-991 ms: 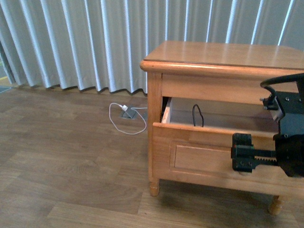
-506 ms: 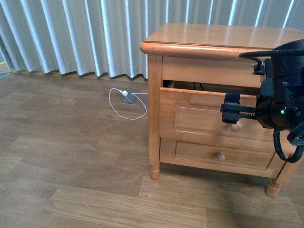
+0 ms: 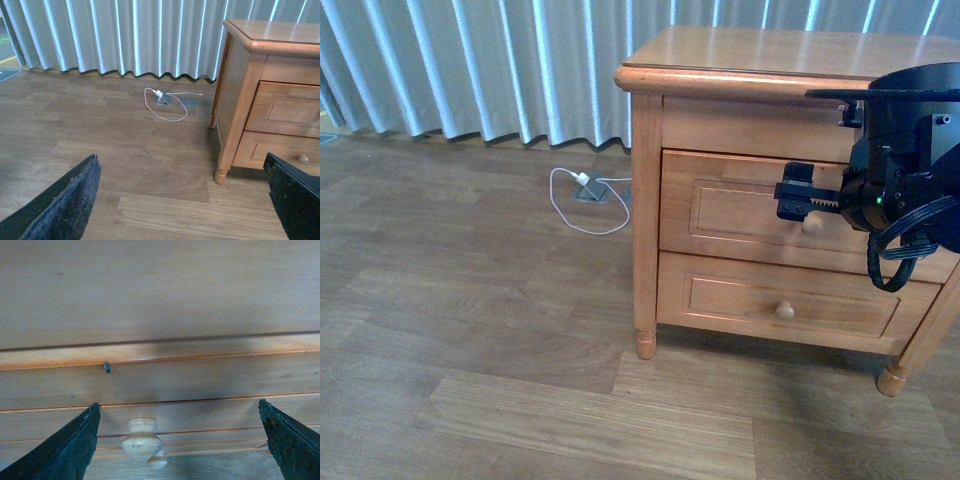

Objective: Put charger into drawer

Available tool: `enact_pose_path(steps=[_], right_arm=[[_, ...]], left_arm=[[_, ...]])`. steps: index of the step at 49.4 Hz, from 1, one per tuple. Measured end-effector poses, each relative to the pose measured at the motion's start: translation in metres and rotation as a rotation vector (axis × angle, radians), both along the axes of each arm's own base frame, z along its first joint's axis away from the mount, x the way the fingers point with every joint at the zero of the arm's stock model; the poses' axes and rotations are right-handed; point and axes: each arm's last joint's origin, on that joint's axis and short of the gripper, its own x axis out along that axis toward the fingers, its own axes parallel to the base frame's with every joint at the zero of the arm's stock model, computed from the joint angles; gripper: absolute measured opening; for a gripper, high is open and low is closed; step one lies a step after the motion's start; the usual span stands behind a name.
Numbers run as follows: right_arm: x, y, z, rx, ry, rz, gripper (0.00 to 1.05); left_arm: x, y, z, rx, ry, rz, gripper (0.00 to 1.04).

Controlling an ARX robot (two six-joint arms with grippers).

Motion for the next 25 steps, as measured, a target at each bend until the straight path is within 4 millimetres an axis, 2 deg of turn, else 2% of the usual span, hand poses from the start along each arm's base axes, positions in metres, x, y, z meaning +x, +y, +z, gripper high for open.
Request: enact_pose_path(steps=[25], right_arm=[[0.0038, -0.0006, -0.0016, -0.018, -0.064, -0.035, 0.96]], left_arm=[[0.0000, 0.0000, 0.0000, 0.000, 0.000, 0.000, 0.99]])
